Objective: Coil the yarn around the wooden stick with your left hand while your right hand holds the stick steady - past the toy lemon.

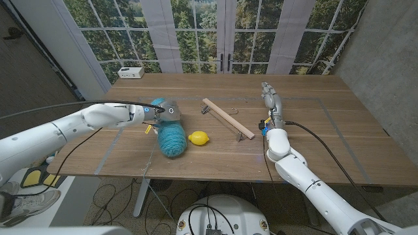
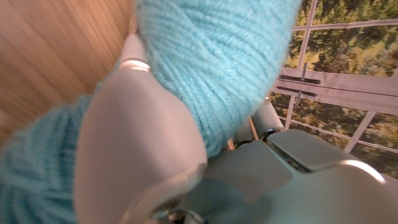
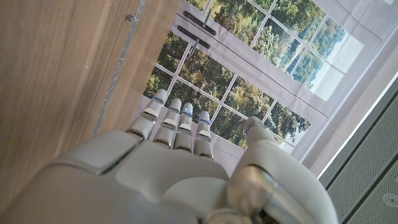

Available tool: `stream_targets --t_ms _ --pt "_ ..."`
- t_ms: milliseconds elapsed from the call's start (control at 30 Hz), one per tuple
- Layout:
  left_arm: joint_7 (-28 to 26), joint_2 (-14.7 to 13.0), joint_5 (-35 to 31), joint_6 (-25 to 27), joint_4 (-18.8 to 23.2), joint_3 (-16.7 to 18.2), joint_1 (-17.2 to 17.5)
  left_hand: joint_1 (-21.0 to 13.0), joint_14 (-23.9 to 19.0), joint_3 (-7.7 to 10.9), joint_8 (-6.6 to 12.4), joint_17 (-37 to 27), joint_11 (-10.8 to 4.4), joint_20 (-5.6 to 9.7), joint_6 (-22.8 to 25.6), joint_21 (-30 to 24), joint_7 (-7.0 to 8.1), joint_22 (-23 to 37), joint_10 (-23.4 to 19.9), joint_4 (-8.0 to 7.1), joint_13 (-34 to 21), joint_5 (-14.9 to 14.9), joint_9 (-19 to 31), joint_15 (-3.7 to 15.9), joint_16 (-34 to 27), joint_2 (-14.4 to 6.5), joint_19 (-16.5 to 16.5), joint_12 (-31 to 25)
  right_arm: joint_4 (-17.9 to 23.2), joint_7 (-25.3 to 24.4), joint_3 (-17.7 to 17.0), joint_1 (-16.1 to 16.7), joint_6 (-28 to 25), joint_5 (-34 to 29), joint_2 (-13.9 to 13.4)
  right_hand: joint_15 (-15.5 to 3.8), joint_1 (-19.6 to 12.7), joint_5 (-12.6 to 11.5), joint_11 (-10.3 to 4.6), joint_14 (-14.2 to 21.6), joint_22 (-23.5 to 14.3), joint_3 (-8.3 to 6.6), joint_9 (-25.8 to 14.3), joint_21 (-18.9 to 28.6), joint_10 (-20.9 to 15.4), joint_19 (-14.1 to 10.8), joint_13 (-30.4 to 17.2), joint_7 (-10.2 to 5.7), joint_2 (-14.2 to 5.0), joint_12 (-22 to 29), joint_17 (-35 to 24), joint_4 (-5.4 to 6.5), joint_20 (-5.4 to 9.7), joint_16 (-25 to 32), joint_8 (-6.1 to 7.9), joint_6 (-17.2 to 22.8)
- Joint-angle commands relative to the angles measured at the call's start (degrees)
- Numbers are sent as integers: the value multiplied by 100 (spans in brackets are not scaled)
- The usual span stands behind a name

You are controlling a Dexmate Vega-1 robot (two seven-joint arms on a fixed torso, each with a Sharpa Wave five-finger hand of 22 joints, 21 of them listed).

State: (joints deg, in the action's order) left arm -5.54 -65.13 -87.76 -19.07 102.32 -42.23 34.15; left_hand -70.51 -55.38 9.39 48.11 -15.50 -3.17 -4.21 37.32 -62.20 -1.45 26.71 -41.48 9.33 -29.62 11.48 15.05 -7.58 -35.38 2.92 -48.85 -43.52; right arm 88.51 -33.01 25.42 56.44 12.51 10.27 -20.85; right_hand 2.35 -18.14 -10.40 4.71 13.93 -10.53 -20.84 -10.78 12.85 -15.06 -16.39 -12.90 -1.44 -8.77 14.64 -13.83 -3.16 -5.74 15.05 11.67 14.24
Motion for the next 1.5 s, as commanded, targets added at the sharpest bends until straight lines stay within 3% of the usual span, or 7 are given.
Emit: stream_targets --t_ms 33,200,267,433,667,1167,1500 --pt "-743 28 989 1160 216 585 560 -1179 -2532 341 49 -2056 -132 1645 141 -61 -63 118 -157 -201 -547 45 13 2050 -620 -1252 -1001 36 997 146 101 101 -1491 -185 -590 1 -241 -35 -38 -41 -13 -88 -19 -8 -23 -1 -22 -7 7 -12 8 -176 -23 -51 24 19" --pt "-896 17 1221 1671 465 860 875 -1113 -2427 340 70 -1925 -239 1641 210 -97 45 79 -244 -241 -552 45 -3 2033 -537 -1236 -887 68 1495 191 200 106 -2346 -359 -910 -7 -353 -36 -71 -133 -13 -131 -20 -34 78 57 -22 -25 25 -63 16 -273 -24 -94 5 -15" --pt "-1240 -6 1267 1826 489 960 1007 -1090 -2439 339 73 -1915 -250 1640 219 -107 66 68 -250 -254 -557 44 -7 2032 -540 -1234 -860 80 1677 263 257 78 -2703 -423 -1050 -27 -367 -34 -102 -146 -13 -131 -20 -41 111 74 -22 -47 35 -79 15 -288 -7 -98 -3 -30" --pt "-1176 -60 1163 2074 721 1060 1163 -1045 -2404 342 70 -1850 -320 1638 215 -145 112 37 -287 -272 -571 46 -17 2038 -492 -1218 -819 110 1935 376 382 30 -3256 -543 -1282 -32 -236 0 -85 -116 -17 -51 -27 -38 66 71 -25 -40 79 -70 -14 -215 -6 -74 10 15" --pt "-1562 -154 1290 2465 958 1335 1515 -1007 -2387 350 82 -1846 -367 1639 246 -190 173 -1 -331 -274 -603 50 -25 2041 -485 -1189 -759 138 2229 662 503 -18 -3856 -536 -1566 -45 -162 4 -96 -93 -19 -15 -30 -31 -24 53 -28 -30 67 -45 -34 -168 -6 -55 31 91" --pt "-2327 -158 1628 3355 1243 2006 2171 -968 -2345 368 94 -1773 -415 1640 295 -288 217 -70 -392 -259 -634 56 -48 2045 -422 -1157 -676 220 2711 1053 1207 -555 -5418 -1070 -1908 -112 -326 -37 -140 -14 -17 -110 -31 -17 -59 8 -27 -20 -20 -50 -16 -266 -8 -32 36 137" --pt "-2308 -217 1772 3599 1318 2227 2384 -941 -2341 376 101 -1735 -441 1641 327 -348 238 -117 -423 -250 -665 56 -61 2046 -394 -1142 -633 263 2740 1380 1753 -981 -6106 -1407 -1955 -155 -388 -39 -179 12 -15 -134 -31 -7 -81 -26 -27 -17 -28 -50 -12 -306 2 -23 28 142"
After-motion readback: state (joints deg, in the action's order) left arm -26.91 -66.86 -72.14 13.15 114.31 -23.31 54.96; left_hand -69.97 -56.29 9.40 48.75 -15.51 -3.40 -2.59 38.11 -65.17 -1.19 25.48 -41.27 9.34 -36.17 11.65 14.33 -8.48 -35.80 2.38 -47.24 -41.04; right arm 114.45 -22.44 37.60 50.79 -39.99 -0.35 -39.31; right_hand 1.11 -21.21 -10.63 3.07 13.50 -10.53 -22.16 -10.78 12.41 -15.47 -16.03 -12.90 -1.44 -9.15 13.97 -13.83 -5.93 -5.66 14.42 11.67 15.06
